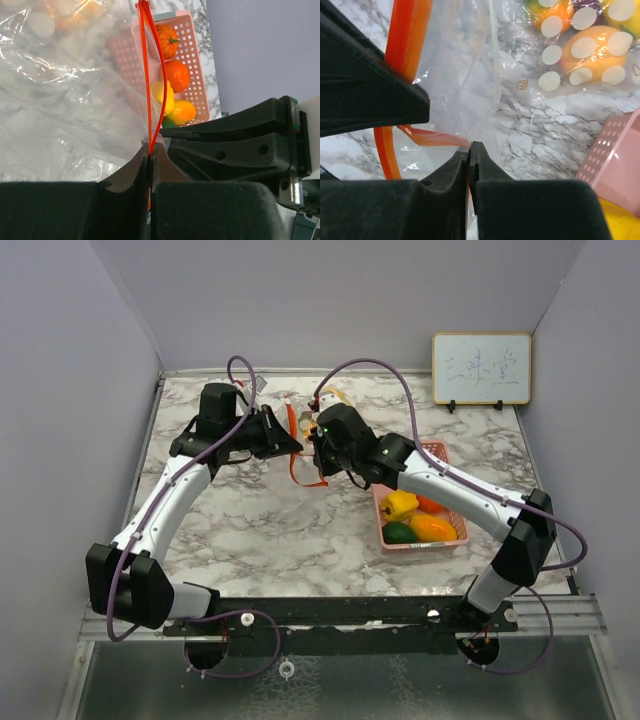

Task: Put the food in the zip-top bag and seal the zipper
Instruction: Open the zipper of the food storage bag.

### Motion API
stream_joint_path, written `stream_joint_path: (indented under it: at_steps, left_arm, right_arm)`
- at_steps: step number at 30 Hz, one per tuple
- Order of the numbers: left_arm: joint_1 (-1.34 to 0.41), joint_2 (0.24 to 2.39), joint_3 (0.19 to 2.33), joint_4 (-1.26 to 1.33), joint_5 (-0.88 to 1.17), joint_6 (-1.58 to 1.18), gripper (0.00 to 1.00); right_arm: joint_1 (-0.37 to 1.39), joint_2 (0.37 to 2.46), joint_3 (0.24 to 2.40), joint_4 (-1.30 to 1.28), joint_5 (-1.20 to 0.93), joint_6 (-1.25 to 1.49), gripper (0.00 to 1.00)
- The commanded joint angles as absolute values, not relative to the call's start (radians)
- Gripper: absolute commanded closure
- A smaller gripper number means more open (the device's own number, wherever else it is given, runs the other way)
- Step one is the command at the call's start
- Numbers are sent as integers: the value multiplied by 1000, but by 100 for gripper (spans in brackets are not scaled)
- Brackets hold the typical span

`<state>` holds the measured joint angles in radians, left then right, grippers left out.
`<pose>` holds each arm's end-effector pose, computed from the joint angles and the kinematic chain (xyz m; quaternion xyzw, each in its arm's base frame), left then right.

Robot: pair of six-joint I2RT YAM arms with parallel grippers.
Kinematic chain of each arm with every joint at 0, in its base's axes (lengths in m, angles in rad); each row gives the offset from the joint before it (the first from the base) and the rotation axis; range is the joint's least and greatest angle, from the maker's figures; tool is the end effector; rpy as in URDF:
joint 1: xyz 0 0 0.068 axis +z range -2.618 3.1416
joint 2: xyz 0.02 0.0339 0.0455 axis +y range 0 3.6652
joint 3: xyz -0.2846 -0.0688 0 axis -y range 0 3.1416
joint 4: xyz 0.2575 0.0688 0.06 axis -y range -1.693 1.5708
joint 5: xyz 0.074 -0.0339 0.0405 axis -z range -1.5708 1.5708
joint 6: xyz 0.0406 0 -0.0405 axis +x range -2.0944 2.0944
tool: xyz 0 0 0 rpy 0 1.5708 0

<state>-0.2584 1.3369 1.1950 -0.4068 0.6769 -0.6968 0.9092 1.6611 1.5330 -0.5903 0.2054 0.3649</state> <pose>0.2909 -0.1032 0.3582 -0.0204 0.8384 -0.4693 0.2766 0.2488 0.3061 0.3487 -0.2026 0.8838 0.1696 0.3861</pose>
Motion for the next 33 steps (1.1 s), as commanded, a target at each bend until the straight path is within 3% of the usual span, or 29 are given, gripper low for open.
stream_joint_path:
  at_steps: [1,8,11,28,30,33]
  left_arm:
    - [-260,1271,1165,-437,686,-664,85]
    - [-260,1176,1081,-337,706,-693,44]
    - [-260,1166,1053,-319,696,-700,40]
    - [-259,1196,928,-38,527,-804,41]
    - [-260,1208,922,-1,523,-811,48]
    - [-260,1229,899,41,528,-831,74]
  right_arm:
    - [907,1611,1516,-590,345,379,98]
    - [907,1591,1506,-560,317,412,98]
    - [907,1572,1495,-519,277,406,98]
    - [907,1503,1442,-428,72,447,98]
    - [907,1501,1442,-430,57,457,98]
    - [907,1492,1438,-430,56,471,98]
